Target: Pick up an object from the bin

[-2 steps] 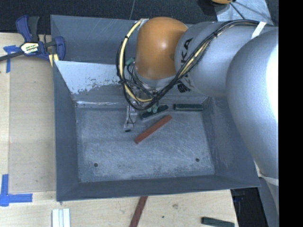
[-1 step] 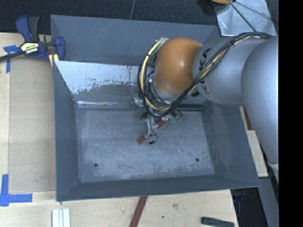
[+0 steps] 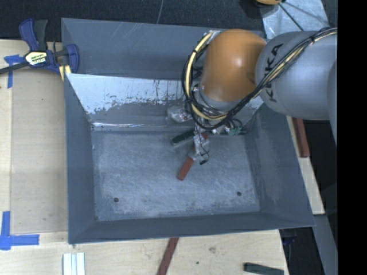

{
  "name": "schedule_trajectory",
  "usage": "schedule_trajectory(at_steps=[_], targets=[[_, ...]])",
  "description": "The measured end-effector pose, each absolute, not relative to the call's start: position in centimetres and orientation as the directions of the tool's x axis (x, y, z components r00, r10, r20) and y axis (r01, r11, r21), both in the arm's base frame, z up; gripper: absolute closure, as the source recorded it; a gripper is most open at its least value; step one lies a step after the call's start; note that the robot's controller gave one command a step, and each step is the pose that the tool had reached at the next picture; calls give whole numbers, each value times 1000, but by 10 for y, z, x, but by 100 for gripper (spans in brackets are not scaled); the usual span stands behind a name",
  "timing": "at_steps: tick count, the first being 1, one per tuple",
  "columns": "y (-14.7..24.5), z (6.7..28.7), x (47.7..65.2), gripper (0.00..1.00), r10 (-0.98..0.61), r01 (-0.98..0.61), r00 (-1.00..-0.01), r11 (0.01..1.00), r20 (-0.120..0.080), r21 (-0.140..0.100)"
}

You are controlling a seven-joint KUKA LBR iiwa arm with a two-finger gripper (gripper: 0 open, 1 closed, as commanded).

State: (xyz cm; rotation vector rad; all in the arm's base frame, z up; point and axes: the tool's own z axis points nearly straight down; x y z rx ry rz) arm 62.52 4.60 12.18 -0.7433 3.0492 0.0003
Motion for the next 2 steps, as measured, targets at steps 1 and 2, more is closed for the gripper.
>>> schedule_trajectory(at_steps=[1, 2], targets=[[39, 116, 624, 0, -547, -547, -837, 837, -3, -1], [42, 68, 628, 0, -591, -591, -806, 806, 1, 1]])
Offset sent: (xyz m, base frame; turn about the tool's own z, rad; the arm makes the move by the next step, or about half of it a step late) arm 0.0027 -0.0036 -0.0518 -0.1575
